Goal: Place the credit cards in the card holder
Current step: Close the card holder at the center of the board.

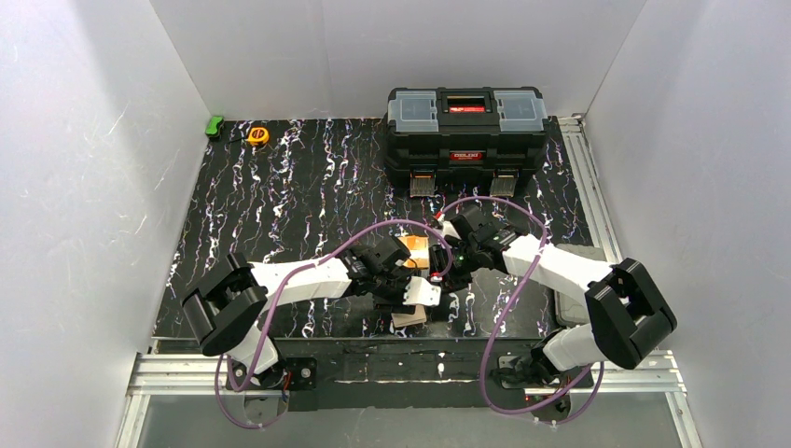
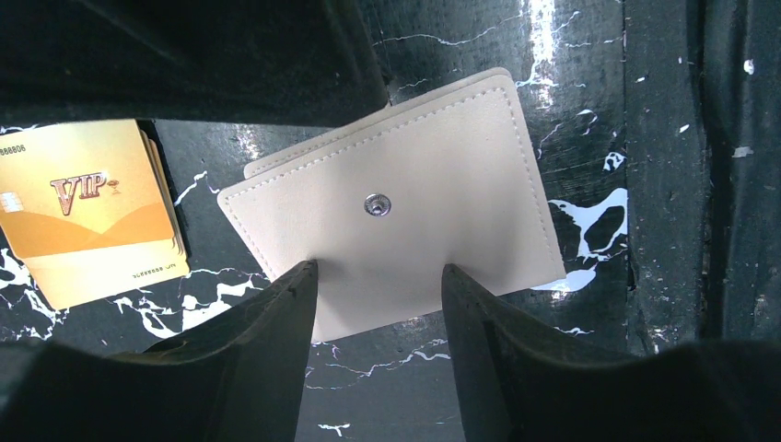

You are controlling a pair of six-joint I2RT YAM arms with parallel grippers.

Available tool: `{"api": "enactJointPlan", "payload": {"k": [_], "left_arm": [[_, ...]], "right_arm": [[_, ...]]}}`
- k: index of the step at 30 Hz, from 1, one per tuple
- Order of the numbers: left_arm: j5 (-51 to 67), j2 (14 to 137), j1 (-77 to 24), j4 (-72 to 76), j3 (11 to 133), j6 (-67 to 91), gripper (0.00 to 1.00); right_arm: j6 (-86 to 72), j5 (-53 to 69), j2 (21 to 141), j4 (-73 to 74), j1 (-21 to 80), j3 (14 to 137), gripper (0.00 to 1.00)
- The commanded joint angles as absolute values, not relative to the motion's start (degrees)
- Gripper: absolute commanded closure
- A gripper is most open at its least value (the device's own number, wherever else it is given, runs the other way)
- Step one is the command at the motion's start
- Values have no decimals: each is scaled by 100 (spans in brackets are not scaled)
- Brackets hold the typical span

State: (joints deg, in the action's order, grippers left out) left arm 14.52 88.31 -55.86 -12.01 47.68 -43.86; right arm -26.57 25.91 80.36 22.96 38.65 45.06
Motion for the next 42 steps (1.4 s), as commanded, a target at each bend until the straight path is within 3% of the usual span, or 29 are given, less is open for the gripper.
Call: {"api": "enactJointPlan", "payload": {"k": [1, 4, 11, 15, 35, 42], "left_arm": [[1037, 8959, -5572, -1137, 4534, -4459, 51], [1029, 8952, -5572, -1125, 4543, -4466, 51], [986, 8932, -5572, -1119, 4515, -4524, 51], [987, 8927, -5572, -1099, 4465, -4517, 51], [981, 8871, -5572, -1099, 4392, -4504, 51], [989, 8874, -5568, -1096, 4394, -4508, 51]], "right_arm": [[-2639, 2713, 8100, 2251, 3939, 4633, 57], [-2641, 2637, 8244, 2308, 3955, 4677, 58], [-2726, 2405, 8348, 2275, 3964, 4676, 75], [-2754, 2199, 8214, 2326, 3964, 4691, 79], [-2797, 1699, 8213, 2515, 3955, 4849, 66], [-2812, 1702, 8199, 2496, 3951, 4868, 79]]}}
